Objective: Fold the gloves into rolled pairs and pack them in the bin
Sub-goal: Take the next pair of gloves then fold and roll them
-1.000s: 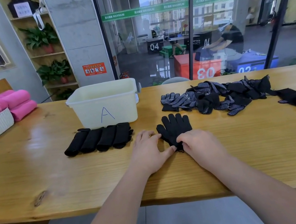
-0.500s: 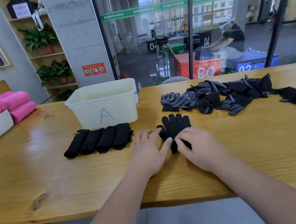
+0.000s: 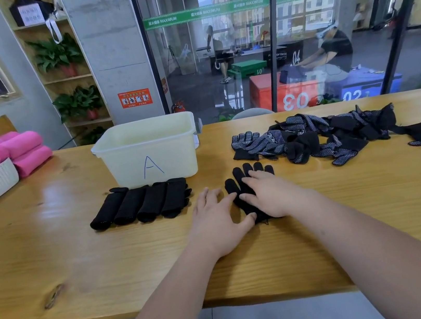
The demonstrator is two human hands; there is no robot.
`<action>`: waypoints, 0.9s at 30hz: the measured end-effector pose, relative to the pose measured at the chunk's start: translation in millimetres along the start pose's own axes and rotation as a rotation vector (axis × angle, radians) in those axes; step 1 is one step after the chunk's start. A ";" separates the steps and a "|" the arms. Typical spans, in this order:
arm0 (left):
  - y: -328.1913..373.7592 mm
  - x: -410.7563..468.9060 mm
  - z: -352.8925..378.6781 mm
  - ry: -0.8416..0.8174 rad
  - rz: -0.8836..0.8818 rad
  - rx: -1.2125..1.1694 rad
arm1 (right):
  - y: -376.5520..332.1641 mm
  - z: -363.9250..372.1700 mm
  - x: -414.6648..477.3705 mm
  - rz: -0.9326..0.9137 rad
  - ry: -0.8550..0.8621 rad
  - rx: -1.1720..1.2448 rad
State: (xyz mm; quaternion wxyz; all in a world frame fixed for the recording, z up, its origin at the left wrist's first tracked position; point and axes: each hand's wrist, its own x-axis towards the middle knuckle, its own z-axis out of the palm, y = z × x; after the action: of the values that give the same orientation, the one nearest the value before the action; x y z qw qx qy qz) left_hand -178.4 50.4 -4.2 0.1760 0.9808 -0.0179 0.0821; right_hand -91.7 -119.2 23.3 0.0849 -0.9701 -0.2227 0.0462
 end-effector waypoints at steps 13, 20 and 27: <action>-4.6 1.4 1.6 0.180 -0.032 -0.191 | -8.6 16.8 28.6 0.088 0.018 -0.102; -3.3 0.7 -1.1 0.163 0.017 -0.187 | -23.6 24.3 0.0 0.112 0.009 -0.095; 1.2 -6.1 -4.1 0.121 0.050 -0.084 | -16.0 26.3 -27.4 0.063 0.292 0.208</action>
State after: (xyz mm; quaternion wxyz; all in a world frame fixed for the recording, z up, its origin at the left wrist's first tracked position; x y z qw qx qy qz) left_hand -185.2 50.7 -1.0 0.2156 0.9651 -0.0352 0.1447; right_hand -126.4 -113.3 1.9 0.2146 -0.9590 -0.1717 -0.0695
